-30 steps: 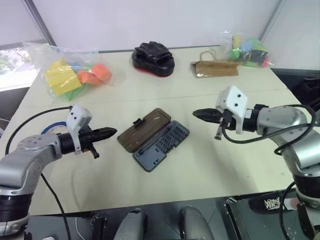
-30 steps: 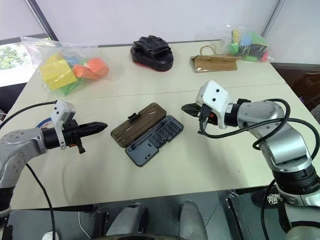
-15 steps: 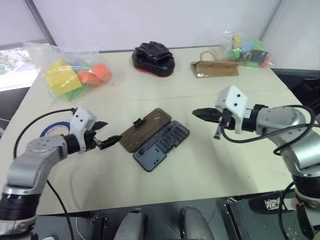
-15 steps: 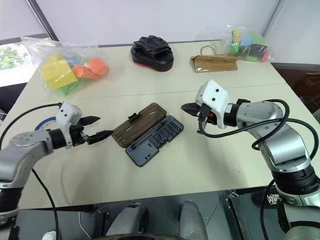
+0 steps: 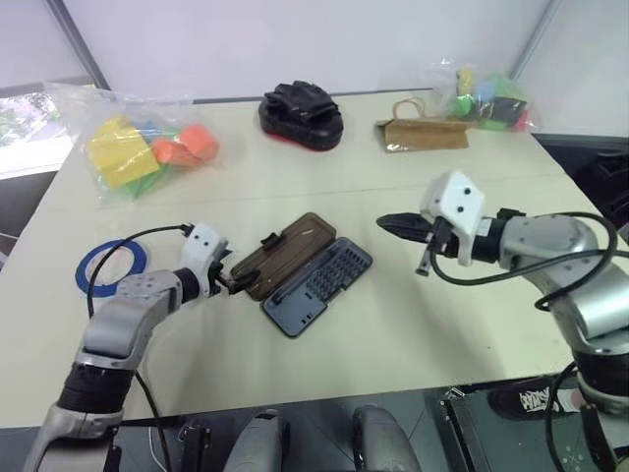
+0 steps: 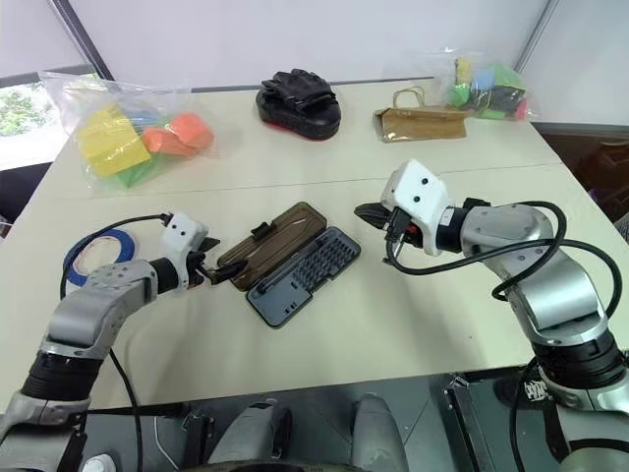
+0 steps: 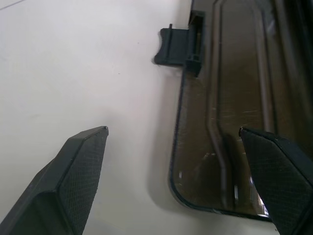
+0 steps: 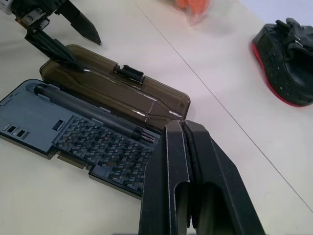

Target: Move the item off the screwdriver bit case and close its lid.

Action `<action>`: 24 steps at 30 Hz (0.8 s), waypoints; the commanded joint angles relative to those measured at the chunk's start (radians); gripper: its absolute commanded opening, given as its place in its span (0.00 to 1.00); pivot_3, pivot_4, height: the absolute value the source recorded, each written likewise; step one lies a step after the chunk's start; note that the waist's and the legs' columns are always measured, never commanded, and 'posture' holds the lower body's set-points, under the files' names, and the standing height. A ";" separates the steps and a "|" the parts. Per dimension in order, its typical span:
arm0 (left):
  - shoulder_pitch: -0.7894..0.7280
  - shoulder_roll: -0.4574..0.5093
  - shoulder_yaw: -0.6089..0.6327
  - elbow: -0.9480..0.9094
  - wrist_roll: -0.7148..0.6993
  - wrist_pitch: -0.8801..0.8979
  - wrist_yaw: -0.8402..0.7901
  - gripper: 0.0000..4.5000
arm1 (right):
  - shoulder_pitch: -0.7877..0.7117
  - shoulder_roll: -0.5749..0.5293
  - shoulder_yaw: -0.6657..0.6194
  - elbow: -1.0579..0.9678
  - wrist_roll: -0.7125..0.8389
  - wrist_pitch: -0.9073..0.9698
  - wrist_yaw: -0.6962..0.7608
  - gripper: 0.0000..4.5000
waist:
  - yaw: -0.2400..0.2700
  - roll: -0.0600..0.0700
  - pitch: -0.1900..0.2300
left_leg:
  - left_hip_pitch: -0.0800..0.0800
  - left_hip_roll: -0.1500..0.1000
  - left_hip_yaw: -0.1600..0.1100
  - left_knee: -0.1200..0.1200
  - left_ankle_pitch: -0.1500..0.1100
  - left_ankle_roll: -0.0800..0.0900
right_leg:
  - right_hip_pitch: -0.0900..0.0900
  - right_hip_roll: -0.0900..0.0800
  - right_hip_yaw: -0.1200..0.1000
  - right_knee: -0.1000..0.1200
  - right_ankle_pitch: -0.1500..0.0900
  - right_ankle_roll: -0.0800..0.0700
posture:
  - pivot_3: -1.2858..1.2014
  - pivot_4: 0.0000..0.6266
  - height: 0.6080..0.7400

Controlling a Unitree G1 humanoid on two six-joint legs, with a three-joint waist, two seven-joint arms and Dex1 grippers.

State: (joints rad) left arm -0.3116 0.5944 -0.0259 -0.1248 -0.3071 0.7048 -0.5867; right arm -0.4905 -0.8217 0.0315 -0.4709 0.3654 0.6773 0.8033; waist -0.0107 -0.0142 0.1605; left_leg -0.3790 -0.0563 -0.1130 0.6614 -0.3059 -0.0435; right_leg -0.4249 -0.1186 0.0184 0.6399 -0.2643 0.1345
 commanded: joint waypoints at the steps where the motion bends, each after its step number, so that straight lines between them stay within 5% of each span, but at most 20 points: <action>1: -0.023 -0.008 0.000 0.001 0.027 -0.008 0.023 0.99 | -0.002 0.002 -0.024 -0.041 0.002 -0.001 -0.015 0.00 | 0.000 0.000 0.000 | 0.000 0.000 0.000 0.000 0.000 0.000 | 0.000 0.000 0.000 0.000 0.000 0.000 | 0.52 0.24 1.00; 4: -0.039 -0.026 0.006 0.049 0.048 -0.008 0.046 0.99 | 0.000 0.001 -0.025 -0.044 0.002 0.000 -0.022 0.00 | 0.001 0.000 0.000 | 0.000 0.000 0.000 0.000 0.001 -0.002 | 0.000 0.000 0.000 0.000 0.000 0.000 | 0.52 0.24 1.00; 6: -0.047 -0.035 0.009 0.084 0.058 -0.015 0.055 0.87 | 0.001 0.001 -0.026 -0.046 0.004 0.001 -0.025 0.00 | 0.001 0.000 0.000 | 0.000 0.000 0.000 0.000 0.001 -0.002 | 0.000 0.000 0.000 0.000 0.000 0.000 | 0.52 0.24 1.00; 14: -0.057 -0.053 0.006 0.152 0.066 -0.020 0.046 0.03 | 0.004 -0.006 -0.032 -0.052 0.007 0.006 -0.029 0.00 | -0.001 0.001 -0.001 | 0.003 0.000 0.000 0.000 -0.001 0.001 | 0.001 0.000 0.000 0.003 0.000 0.000 | 0.52 0.24 1.00; 24: -0.101 -0.009 -0.071 0.211 0.101 -0.096 -0.087 0.01 | -0.003 -0.012 -0.038 -0.052 0.007 0.018 -0.030 0.00 | 0.000 0.001 -0.001 | 0.004 0.000 0.000 0.001 -0.001 0.002 | 0.002 0.000 0.000 0.004 0.000 0.000 | 0.52 0.24 1.00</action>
State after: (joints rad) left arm -0.4173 0.5651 -0.0528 0.0524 -0.2393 0.6289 -0.6248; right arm -0.4778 -0.8254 0.0260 -0.4910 0.3679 0.6949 0.7794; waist -0.0112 -0.0133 0.1598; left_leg -0.3755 -0.0562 -0.1126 0.6623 -0.3069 -0.0417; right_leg -0.4232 -0.1185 0.0185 0.6436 -0.2642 0.1346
